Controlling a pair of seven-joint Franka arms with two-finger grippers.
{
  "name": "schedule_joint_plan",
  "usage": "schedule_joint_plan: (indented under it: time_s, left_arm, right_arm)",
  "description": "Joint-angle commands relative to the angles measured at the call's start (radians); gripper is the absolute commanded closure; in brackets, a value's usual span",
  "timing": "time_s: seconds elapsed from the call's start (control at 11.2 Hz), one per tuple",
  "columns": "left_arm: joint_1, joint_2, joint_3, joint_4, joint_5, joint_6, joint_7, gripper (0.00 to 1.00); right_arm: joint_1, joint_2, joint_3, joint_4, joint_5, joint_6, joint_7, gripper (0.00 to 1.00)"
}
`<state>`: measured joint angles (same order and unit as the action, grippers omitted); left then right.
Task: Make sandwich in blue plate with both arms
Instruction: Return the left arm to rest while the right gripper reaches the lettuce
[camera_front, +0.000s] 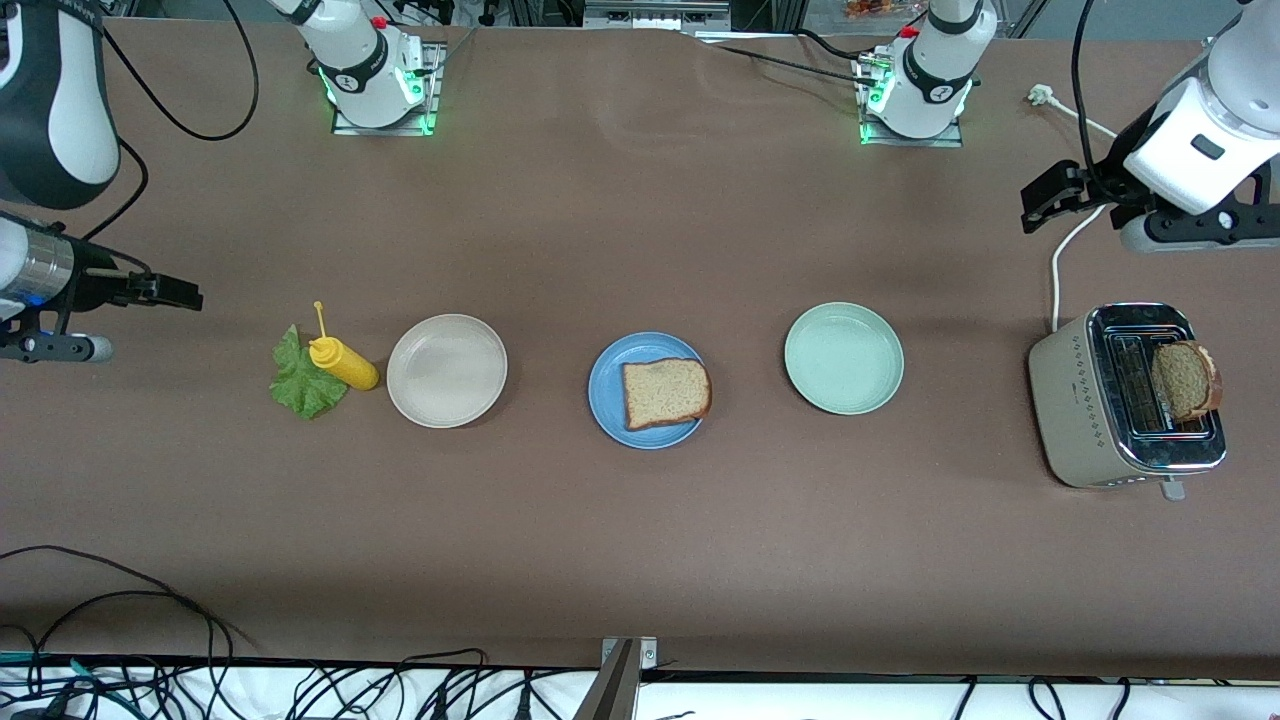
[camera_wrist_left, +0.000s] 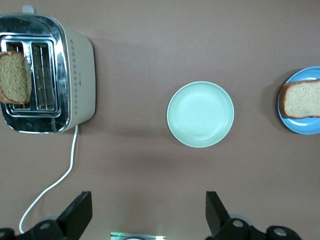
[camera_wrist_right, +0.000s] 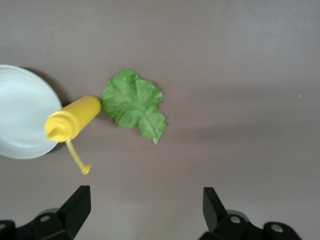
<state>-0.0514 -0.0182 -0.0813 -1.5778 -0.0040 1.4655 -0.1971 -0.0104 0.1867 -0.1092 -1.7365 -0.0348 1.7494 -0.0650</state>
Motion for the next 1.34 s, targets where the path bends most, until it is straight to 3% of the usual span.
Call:
schedule_joint_plan:
  time_s: [0.0,0.71,1.25]
  left_arm:
    - [-0.002,-0.091,0.021,-0.114,-0.024,0.007,0.028,0.00]
    - [0.012,-0.077,0.032,-0.116,-0.024,0.035,0.071,0.00]
    - [0.024,-0.075,0.029,-0.113,-0.024,0.055,0.113,0.00]
  right_arm:
    - [-0.019,0.005,0.006,-0.156,0.015,0.192,-0.006,0.00]
    - [-0.036,0.227,0.006,-0.271,0.013,0.514,0.002,0.00]
    - [-0.034,0.301,0.040,-0.268,0.022,0.613,0.054,0.00]
